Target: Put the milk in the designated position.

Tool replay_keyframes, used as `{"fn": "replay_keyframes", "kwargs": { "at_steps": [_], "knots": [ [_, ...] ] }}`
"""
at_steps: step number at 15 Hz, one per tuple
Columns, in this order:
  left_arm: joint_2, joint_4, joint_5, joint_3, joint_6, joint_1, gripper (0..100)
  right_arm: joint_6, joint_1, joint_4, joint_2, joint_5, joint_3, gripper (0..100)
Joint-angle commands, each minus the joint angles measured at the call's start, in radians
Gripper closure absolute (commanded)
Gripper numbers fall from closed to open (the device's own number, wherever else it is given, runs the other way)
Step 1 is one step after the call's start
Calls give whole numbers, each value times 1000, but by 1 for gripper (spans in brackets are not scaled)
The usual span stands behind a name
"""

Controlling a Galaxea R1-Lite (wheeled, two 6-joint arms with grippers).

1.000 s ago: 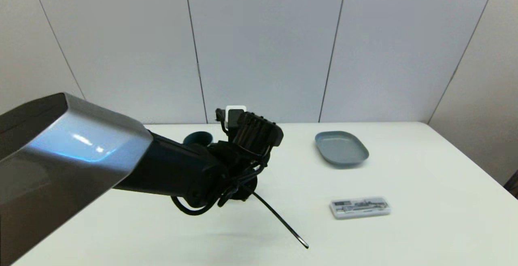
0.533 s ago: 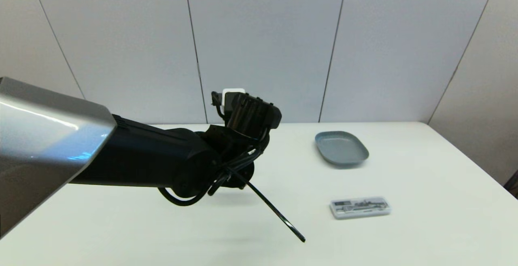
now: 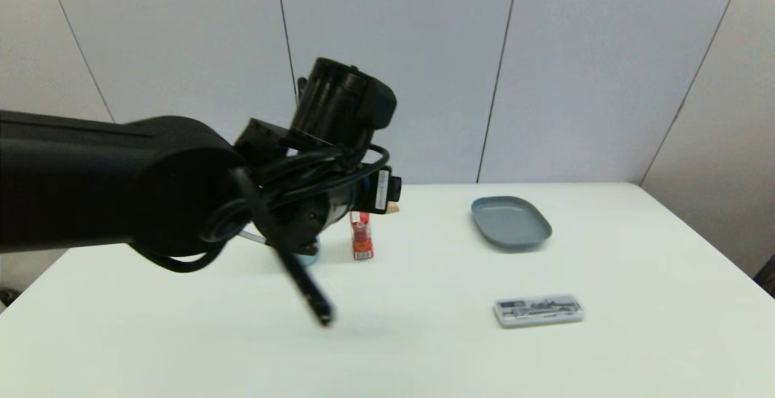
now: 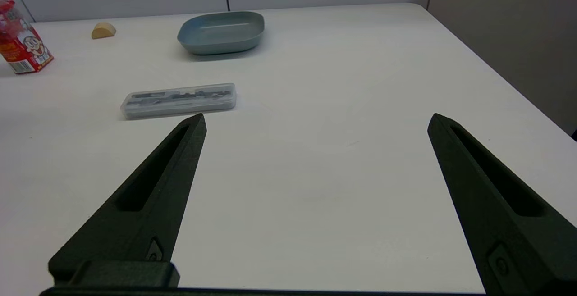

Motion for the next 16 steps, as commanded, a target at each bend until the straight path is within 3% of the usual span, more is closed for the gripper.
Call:
{"fn": "replay_keyframes", "kwargs": {
  "at_steps": [1,3,4,9,13,16],
  "knots": [
    [-246,206,-334,4,48,46,0,0,0,-1,2,0,0,0],
    [-325,208,-499,47,62,93,0,0,0,-1,2,0,0,0],
    [-362,179,-521,79,88,121,0,0,0,-1,2,0,0,0],
    [-628,-166,-525,432,317,356,0,0,0,-1,2,0,0,0],
    [-795,-372,-525,652,366,475,0,0,0,-1,2,0,0,0],
    [-888,-581,-561,803,412,644,0,0,0,-1,2,0,0,0]
  ]
}}
